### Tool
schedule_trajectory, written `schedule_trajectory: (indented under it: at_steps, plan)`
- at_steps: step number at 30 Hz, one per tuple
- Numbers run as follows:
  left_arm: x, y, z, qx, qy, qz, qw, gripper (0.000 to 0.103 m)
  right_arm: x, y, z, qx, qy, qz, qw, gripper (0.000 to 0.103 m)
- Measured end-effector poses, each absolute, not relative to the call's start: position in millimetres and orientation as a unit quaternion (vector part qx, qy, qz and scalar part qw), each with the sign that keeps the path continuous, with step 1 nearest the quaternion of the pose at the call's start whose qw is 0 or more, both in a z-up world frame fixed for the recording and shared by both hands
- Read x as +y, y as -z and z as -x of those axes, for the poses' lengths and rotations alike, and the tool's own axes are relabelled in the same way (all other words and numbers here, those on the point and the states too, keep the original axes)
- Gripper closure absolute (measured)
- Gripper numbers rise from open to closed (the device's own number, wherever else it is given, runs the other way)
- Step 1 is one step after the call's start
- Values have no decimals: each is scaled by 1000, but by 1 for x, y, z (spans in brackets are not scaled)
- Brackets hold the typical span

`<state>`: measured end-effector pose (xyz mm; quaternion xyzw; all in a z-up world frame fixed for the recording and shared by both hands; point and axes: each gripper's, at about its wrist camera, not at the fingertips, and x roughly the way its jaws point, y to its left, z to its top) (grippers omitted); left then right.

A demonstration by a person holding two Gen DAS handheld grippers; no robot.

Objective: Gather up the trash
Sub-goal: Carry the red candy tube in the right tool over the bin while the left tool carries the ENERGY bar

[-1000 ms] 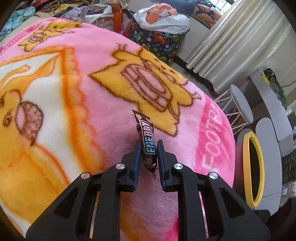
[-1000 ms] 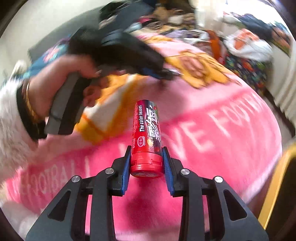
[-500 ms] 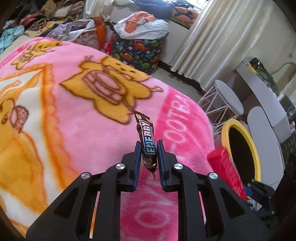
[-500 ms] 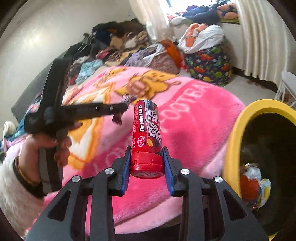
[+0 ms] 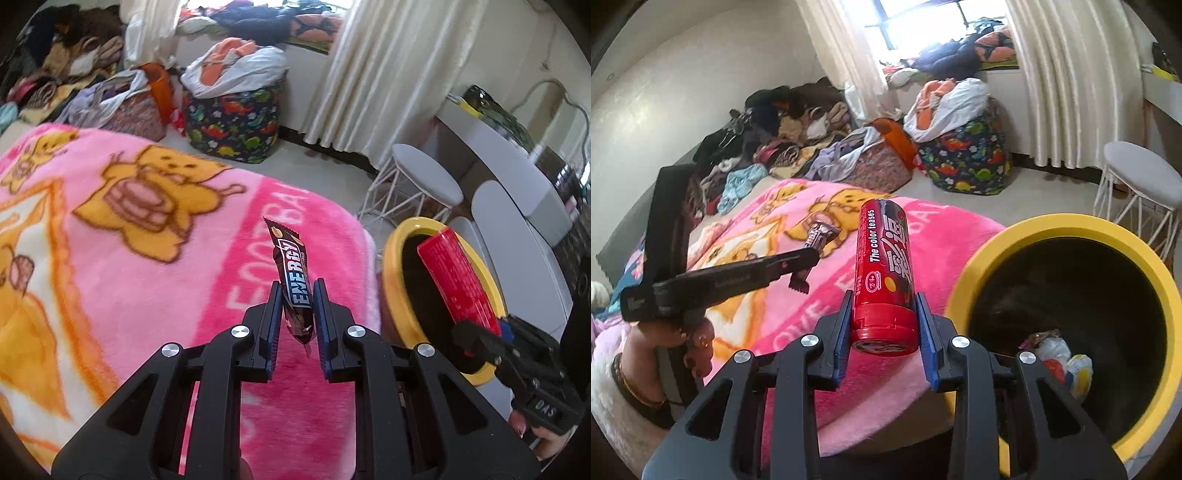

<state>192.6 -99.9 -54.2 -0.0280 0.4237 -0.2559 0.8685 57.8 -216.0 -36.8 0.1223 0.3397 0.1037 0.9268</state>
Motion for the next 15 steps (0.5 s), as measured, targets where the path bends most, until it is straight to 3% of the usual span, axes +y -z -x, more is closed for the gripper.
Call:
schedule_trajectory:
  at_steps: [15]
  plan:
    - [-156,30,-159,390,307,8,868,91,-275,27,-26,303,-36,-172,937,73]
